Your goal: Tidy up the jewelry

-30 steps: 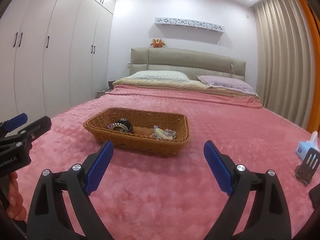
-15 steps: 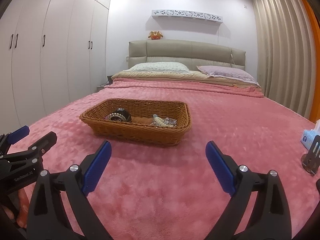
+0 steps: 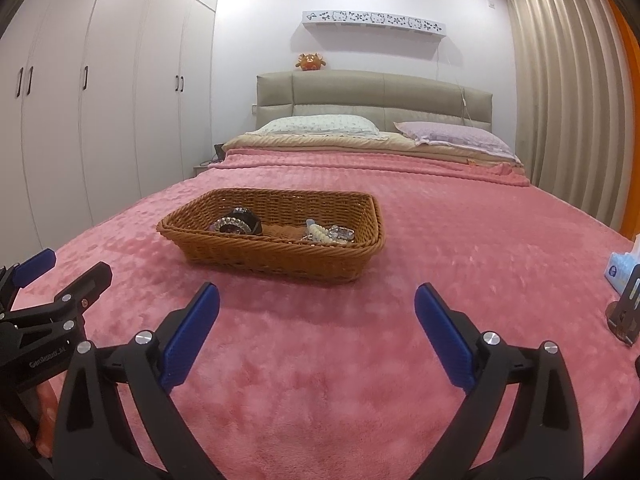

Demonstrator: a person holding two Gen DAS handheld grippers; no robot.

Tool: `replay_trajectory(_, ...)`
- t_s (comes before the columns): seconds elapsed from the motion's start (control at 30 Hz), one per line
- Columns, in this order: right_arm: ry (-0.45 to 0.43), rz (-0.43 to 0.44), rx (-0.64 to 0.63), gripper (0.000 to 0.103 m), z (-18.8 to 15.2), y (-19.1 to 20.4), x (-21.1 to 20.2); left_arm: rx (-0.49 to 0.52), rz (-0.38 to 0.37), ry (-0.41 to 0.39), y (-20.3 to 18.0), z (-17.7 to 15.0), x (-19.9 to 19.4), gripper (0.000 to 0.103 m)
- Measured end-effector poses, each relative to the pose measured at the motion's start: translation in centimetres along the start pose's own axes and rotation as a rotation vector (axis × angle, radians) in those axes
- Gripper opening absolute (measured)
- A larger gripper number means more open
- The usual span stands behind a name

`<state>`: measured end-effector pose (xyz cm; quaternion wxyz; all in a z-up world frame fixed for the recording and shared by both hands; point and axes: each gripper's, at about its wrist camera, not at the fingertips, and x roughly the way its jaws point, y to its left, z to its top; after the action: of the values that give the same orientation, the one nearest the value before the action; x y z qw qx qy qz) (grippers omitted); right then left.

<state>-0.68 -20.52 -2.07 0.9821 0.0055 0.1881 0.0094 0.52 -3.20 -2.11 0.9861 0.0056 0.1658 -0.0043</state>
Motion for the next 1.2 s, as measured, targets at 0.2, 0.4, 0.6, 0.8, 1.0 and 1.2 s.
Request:
replay_trajectory(0.2, 0.01, -0.003, 0.004, 0.094, 0.01, -0.12, 0.18, 0.004, 0.001, 0.001, -0.05, -0.05, 0.1, 0.095)
replay_trajectory(0.4, 0.016, -0.004, 0.004, 0.094, -0.03, -0.12, 0.32, 0.0, -0.003, 0.011, 0.03, -0.1, 0.25, 0.095)
replay_trajectory(0.6, 0.02, -0.004, 0.009, 0.094, -0.03, -0.25, 0.41, -0.003, -0.009, 0.033, 0.09, -0.15, 0.61, 0.095)
replay_trajectory(0.8, 0.022, -0.003, 0.011, 0.094, -0.01, -0.43, 0.44, -0.002, -0.008, 0.033, 0.08, -0.14, 0.61, 0.095)
replay_trajectory(1.0, 0.023, -0.003, 0.011, 0.094, -0.01, -0.44, 0.45, -0.001, -0.009, 0.034, 0.07, -0.13, 0.58, 0.095)
replay_trajectory(1.2, 0.026, -0.004, 0.011, 0.094, -0.08, -0.47, 0.53, -0.002, -0.009, 0.034, 0.09, -0.15, 0.57, 0.095)
